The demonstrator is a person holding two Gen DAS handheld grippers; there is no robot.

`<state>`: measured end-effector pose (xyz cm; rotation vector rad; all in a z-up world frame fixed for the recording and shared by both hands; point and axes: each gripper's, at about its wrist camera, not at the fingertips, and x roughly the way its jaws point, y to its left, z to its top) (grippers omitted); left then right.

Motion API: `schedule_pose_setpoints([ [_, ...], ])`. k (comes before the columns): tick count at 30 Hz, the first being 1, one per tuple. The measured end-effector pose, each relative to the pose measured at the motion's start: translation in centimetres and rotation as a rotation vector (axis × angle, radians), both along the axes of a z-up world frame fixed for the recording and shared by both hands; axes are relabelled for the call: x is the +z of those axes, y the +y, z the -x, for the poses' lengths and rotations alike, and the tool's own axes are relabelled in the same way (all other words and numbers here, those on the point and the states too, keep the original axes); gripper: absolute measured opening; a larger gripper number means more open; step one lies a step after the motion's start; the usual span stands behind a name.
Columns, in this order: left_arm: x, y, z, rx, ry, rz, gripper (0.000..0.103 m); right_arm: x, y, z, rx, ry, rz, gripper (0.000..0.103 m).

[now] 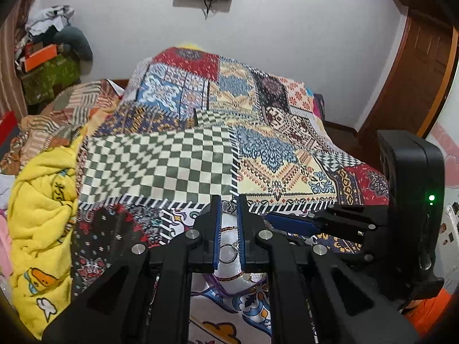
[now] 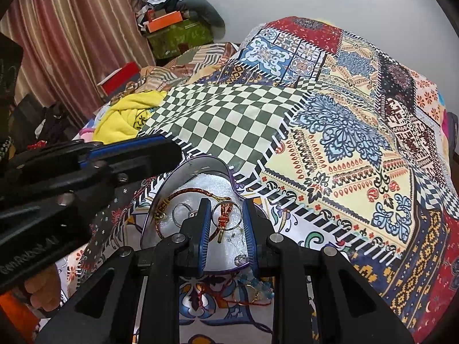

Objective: Organize jewelry

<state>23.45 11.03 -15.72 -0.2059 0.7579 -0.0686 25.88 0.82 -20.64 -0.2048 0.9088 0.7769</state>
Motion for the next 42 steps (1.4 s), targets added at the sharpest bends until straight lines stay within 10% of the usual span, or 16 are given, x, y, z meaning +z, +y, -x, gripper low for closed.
schedule_pose_setpoints([
  [19,-1.3,-0.3,-0.7,-0.006,0.039,0.004,0.009,0.3,0.2,0.7,0.001,0.005,0.016,0.028],
  [22,-0.7,-0.2,-0.2,0.004,0.033,0.002,0.02,1.3,-0.2,1.4,-0.011,-0.036,0.017,0.046],
  [42,4.5,-2.3,6.6,0.023,-0.045,-0.095,0.051,4.6,-7.6,5.5,-0.143,-0.107,0.033,0.047],
])
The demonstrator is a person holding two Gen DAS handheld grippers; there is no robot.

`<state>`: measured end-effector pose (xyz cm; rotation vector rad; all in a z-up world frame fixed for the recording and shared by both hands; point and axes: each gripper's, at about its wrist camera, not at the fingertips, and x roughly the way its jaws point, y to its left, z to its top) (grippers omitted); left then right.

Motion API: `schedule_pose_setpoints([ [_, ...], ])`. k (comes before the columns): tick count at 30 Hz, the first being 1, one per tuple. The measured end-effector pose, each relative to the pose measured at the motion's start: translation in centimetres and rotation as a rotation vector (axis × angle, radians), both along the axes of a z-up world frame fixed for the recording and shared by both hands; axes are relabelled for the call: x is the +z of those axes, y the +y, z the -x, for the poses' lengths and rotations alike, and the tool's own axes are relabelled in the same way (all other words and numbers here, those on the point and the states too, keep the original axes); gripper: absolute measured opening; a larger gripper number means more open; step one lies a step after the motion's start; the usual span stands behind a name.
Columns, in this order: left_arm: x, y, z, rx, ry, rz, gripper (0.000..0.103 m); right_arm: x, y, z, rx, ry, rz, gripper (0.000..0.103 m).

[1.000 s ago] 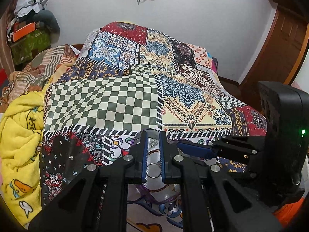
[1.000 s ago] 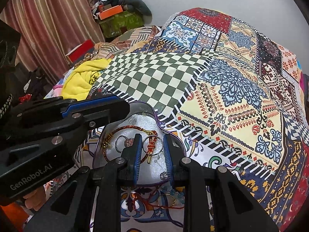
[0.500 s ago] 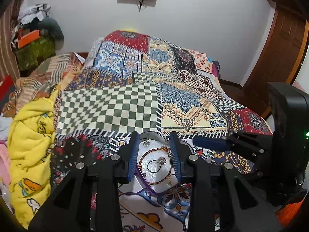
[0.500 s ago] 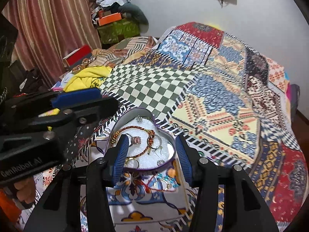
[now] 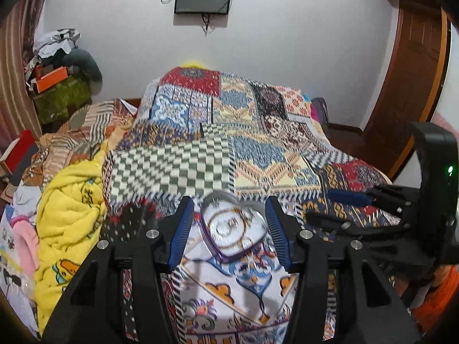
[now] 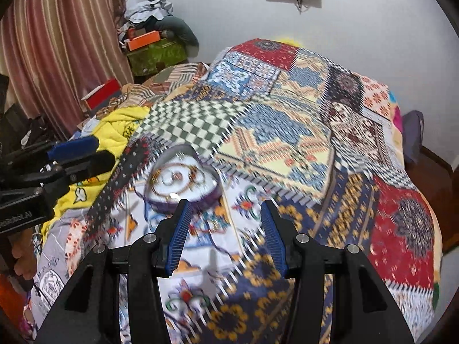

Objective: Organize jewelry

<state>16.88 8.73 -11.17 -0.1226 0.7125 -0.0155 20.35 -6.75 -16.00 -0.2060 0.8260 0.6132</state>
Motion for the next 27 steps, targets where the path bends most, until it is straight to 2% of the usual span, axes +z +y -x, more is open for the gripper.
schedule_pose_setpoints([
  [9,-4.6,-3.2,0.8,-0.047,0.115,0.014,0.051,-2.9,-3.0,0.9,-0.036,0.078,0.04,0.047],
  [18,-9.9,-5.8,-1.8,-0.087,0.249,0.004,0.051,-4.9,-4.7,0.2,-0.063,0.138,0.017,0.047],
  [27,-11.6,-5.8,-4.0,-0.055,0.262,-0.005,0.045,-5.8,-5.1,-0.5,-0.076,0.171,-0.006,0.047],
])
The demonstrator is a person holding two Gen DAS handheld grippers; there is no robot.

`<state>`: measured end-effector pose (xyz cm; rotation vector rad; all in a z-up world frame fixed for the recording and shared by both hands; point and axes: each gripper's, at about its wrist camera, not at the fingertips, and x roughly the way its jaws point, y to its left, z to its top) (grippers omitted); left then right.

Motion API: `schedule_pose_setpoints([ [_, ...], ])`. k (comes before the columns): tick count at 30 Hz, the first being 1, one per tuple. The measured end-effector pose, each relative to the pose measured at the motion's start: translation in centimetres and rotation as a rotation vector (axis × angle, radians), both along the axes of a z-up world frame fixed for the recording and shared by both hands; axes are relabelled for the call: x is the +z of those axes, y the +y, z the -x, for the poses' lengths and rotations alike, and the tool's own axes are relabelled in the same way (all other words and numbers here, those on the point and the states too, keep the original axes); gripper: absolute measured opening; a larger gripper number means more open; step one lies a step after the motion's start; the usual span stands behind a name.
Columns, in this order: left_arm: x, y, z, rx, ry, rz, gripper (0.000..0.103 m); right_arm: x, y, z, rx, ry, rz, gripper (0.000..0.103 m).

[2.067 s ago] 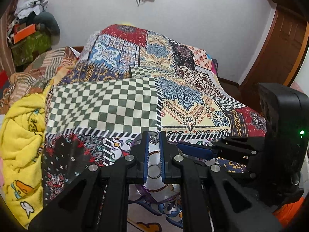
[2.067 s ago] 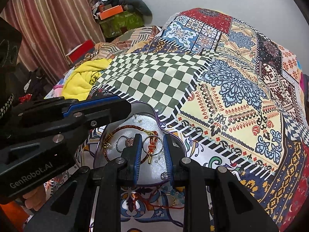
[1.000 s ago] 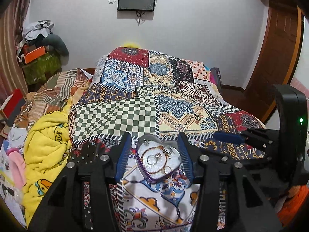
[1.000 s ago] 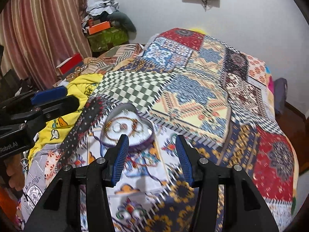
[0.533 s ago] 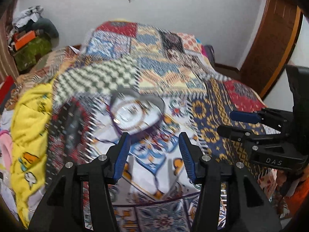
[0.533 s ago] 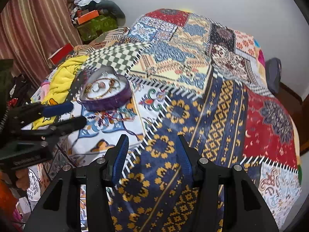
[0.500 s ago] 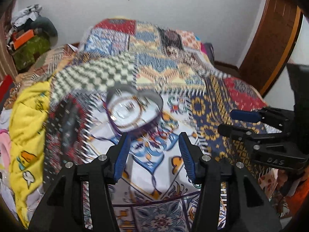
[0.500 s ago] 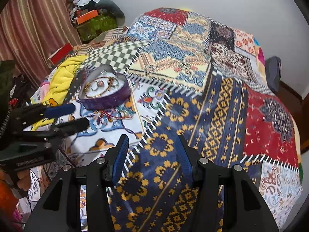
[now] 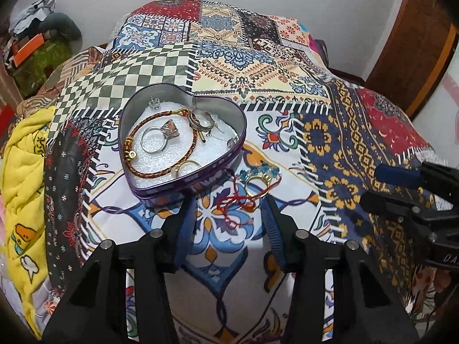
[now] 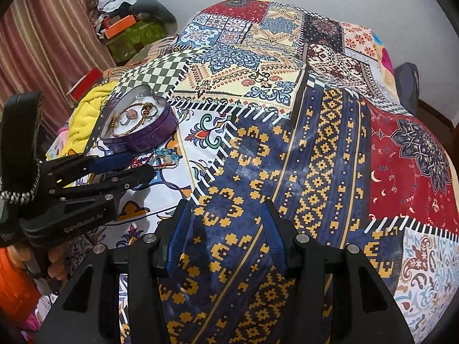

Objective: Organize jewelry

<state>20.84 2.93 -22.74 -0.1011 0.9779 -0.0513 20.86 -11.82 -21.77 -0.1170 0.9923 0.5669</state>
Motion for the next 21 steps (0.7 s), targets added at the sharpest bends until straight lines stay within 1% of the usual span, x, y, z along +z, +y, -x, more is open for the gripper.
schedule_pose_setpoints([
  [3,-0.2,-0.6,-0.3,-0.001,-0.012,-0.02,0.031,-0.2,0.2,0.0,0.0,0.008,-0.007,0.047],
  [4,-0.3,-0.7,-0.4,-0.004,-0.016,-0.026,0.021,-0.1,0.2,0.1,0.003,0.008,-0.007,0.047],
  [5,-0.3,-0.8,-0.5,-0.009,-0.016,-0.027,0.007,-0.1,0.3,0.1,0.005,0.006,-0.006,0.047],
  [6,-0.4,-0.8,-0.6,-0.01,-0.015,-0.024,0.003,0.0,0.4,0.2,0.007,0.001,-0.004,0.047],
  [8,-0.3,-0.7,-0.8,-0.012,-0.01,-0.005,0.001,0.3,0.6,0.4,0.012,-0.007,-0.003,0.047],
  [11,0.3,-0.8,-0.6,-0.025,-0.018,0.014,0.001,0.6,1.0,0.5,0.021,-0.015,-0.001,0.047],
  [14,1.9,-0.8,0.4,-0.031,-0.062,0.006,0.001,0.8,1.8,0.5,0.037,-0.018,0.001,0.047],
  [19,5.2,0.5,2.3,0.003,-0.154,0.016,0.001,0.6,4.2,0.5,0.097,-0.014,-0.001,0.047],
  [21,6.0,1.3,2.7,0.016,-0.174,0.022,0.001,0.4,5.3,0.5,0.123,-0.017,0.01,0.047],
])
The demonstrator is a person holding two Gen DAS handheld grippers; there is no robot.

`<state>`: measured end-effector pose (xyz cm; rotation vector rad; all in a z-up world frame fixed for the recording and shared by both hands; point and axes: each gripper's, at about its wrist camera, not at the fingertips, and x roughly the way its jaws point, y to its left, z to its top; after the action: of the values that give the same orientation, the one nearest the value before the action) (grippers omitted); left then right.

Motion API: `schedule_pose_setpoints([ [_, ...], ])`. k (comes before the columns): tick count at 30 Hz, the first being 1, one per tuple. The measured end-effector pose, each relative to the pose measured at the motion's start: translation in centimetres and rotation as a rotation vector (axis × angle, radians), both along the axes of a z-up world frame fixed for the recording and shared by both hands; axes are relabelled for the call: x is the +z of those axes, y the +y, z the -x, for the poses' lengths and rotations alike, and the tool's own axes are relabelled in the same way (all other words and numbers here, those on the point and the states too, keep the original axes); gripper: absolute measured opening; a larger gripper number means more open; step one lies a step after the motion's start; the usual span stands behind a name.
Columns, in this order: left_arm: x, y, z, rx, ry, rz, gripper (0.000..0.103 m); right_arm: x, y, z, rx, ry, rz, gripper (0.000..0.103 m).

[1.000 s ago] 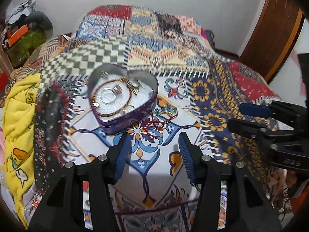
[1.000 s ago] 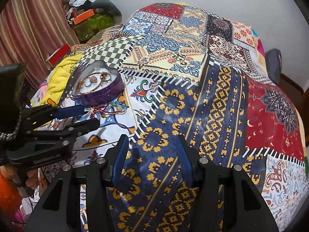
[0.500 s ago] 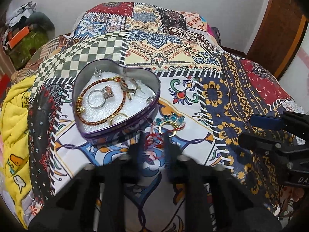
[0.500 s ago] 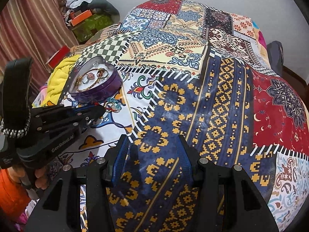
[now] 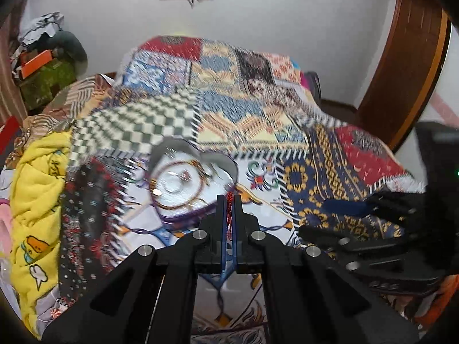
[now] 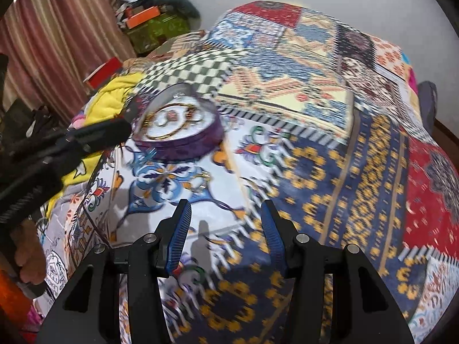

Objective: Organize jewelry

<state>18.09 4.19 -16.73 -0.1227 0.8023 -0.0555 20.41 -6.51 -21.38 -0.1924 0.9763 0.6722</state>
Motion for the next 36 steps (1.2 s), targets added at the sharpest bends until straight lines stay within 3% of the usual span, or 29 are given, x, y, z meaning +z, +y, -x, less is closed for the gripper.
schedule_pose_setpoints([
  [7,0.9,2.4,1.3,0.033,-0.021,0.011,0.001,-1.7,3.3,-1.2,0.032,0.009,0.051,0.045],
  [13,1.0,3.3,1.8,0.049,-0.04,0.016,0.001,-2.4,3.6,-1.7,0.029,0.021,0.046,0.02],
  [17,1.1,3.6,2.0,0.056,-0.048,0.022,0.001,-2.3,3.2,-1.6,0.022,0.032,0.031,0.017],
  [18,1.1,3.7,1.9,0.056,-0.049,0.025,0.001,-2.3,3.2,-1.5,0.022,0.026,0.034,0.007],
  [19,1.1,3.7,1.9,0.058,-0.049,0.026,0.001,-2.2,3.1,-1.4,0.021,0.024,0.04,0.005],
  [31,3.4,3.7,2.1,0.071,-0.108,0.023,0.001,-0.4,2.6,-0.1,0.032,-0.032,0.03,0.006],
  [32,3.5,3.7,2.2,0.071,-0.111,0.023,0.001,-0.3,2.7,-0.2,0.033,-0.028,0.029,0.014],
  [33,3.6,3.7,2.2,0.07,-0.114,0.022,0.001,-0.2,2.9,-0.4,0.039,-0.019,0.028,0.03],
  [34,3.6,3.8,2.2,0.072,-0.115,0.02,0.001,-0.2,3.1,-0.5,0.043,-0.017,0.023,0.039],
  [36,3.5,3.8,2.2,0.074,-0.111,0.019,0.001,-0.3,3.5,-0.7,0.039,-0.037,0.028,0.044],
])
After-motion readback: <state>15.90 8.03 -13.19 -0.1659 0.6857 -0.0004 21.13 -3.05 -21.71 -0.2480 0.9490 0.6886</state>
